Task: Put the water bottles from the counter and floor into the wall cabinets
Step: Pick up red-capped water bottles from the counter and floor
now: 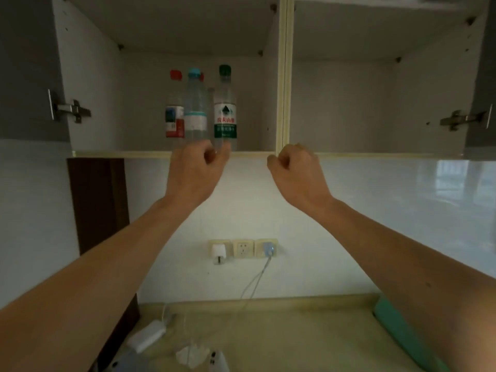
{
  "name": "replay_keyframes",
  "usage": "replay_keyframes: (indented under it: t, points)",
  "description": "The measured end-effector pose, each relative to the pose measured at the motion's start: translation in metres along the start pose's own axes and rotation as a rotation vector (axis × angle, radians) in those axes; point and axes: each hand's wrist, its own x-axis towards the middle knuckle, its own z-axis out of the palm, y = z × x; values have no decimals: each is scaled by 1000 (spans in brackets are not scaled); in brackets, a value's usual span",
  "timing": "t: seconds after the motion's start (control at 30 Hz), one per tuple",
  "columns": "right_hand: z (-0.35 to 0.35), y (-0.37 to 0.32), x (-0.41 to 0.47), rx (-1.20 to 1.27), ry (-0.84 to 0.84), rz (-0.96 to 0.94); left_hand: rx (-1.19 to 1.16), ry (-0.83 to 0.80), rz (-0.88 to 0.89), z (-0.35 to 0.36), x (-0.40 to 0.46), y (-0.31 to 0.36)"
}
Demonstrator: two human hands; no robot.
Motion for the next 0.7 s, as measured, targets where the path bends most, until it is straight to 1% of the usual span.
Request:
replay_keyframes:
  t: [0.07,0.17,0.23,0.27,0.4,0.5,0.57,0.7]
  points:
    - [-9,5,-27,49,-35,50,-7,-82,-88,1,-28,17]
    - [-18,10,-71,133,-101,181,4,-326,-257,0,-70,29]
    - [-21,14,-103,191,-156,253,24,-470,-321,-1,-101,33]
    - [-22,17,-120,203,-191,287,35,-514,-343,-2,-118,33]
    - [-27,28,-199,158,-303,346,37,-563,-446,-6,-193,32]
    - [-29,33,-270,162,-375,379,27,-575,-472,-9,-258,32]
    - [-27,36,-320,115,-418,431,-8,-592,-504,-12,-308,29]
    - [-21,45,-424,42,-541,523,-47,-707,-534,-16,-412,22]
